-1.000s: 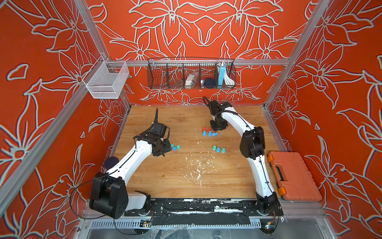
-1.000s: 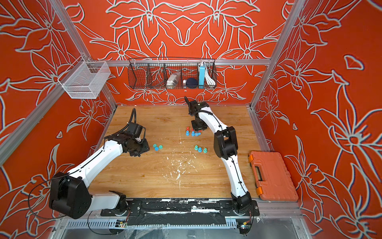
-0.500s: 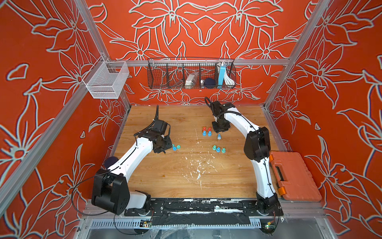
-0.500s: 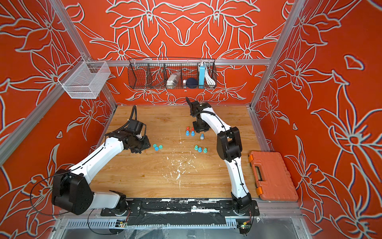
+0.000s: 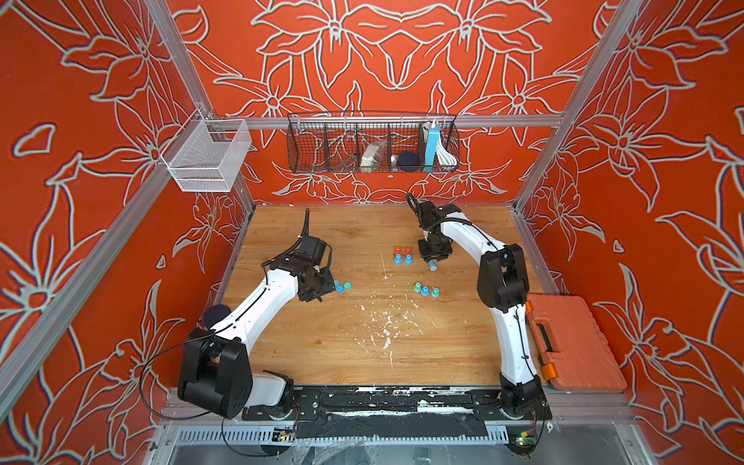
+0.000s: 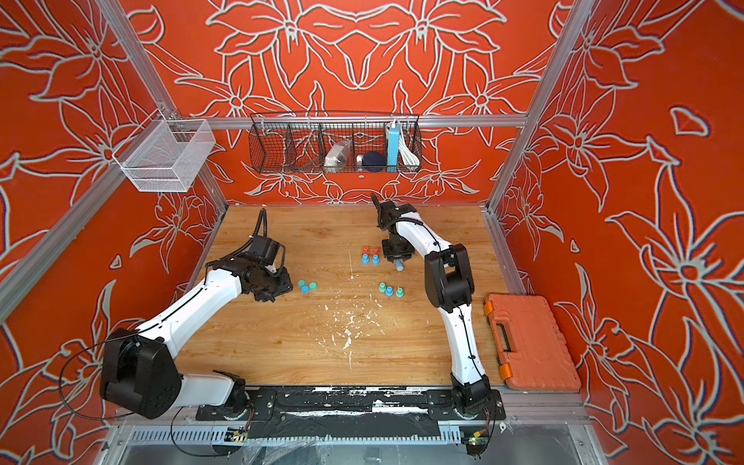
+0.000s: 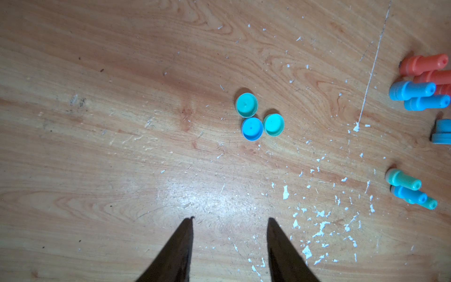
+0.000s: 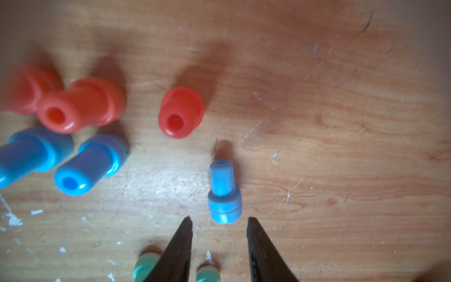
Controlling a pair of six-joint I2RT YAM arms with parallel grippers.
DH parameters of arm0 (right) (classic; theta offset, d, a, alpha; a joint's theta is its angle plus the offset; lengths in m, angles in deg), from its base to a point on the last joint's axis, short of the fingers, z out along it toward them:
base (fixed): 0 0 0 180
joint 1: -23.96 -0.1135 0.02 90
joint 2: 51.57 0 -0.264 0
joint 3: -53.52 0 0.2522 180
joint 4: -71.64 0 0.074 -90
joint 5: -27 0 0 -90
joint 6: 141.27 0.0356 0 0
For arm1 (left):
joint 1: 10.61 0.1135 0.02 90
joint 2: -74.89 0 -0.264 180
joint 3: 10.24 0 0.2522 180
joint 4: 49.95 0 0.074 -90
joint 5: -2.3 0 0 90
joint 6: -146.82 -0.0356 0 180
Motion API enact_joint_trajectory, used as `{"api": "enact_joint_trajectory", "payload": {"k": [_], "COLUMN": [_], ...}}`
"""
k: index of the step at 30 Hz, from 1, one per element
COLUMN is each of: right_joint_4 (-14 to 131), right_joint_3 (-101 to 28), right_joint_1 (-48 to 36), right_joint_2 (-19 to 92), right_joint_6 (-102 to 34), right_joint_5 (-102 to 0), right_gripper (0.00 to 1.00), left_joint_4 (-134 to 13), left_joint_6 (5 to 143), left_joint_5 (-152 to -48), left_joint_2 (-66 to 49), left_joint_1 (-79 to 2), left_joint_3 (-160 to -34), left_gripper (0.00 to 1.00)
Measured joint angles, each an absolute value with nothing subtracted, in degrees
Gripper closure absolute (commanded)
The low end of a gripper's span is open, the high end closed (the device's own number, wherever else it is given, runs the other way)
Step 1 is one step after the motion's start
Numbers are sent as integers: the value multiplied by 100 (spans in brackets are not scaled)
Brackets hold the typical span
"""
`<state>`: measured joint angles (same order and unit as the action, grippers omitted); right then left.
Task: Close the stamp cap
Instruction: Pick up the stamp from the center of the board.
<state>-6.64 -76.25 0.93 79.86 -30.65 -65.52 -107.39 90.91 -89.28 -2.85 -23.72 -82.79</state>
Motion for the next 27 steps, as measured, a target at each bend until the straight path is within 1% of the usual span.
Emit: {"api": "enact_joint_trajectory", "payload": {"k": [7, 18, 24, 27], "right_joint_4": [-613, -506, -412, -43], "right_joint_3": [-7764, -7574, -7412, -6943], "right_joint_1": [143, 145, 148, 148], "right_joint_2": [8343, 8338, 8056, 7615], "right_joint_6": [-3106, -3144, -3157, -3141], "right_joint_5": [-6552, -6594, -6662, -6718], "right_gripper": [64, 81, 82, 81], "left_joint_4": [-10739, -10737, -10735, -10735], "left_joint_6": [9091, 9091, 9091, 9091], "left_joint_5": [-8928, -8926, -8928, -8928], "left_joint_2": [-263, -263, -263, -263], "left_joint_1": [-2372, -2372, -2372, -2372], "left_joint_3": [-8270, -8270, -8270, -8270], "left_gripper": [50, 50, 50, 50]}}
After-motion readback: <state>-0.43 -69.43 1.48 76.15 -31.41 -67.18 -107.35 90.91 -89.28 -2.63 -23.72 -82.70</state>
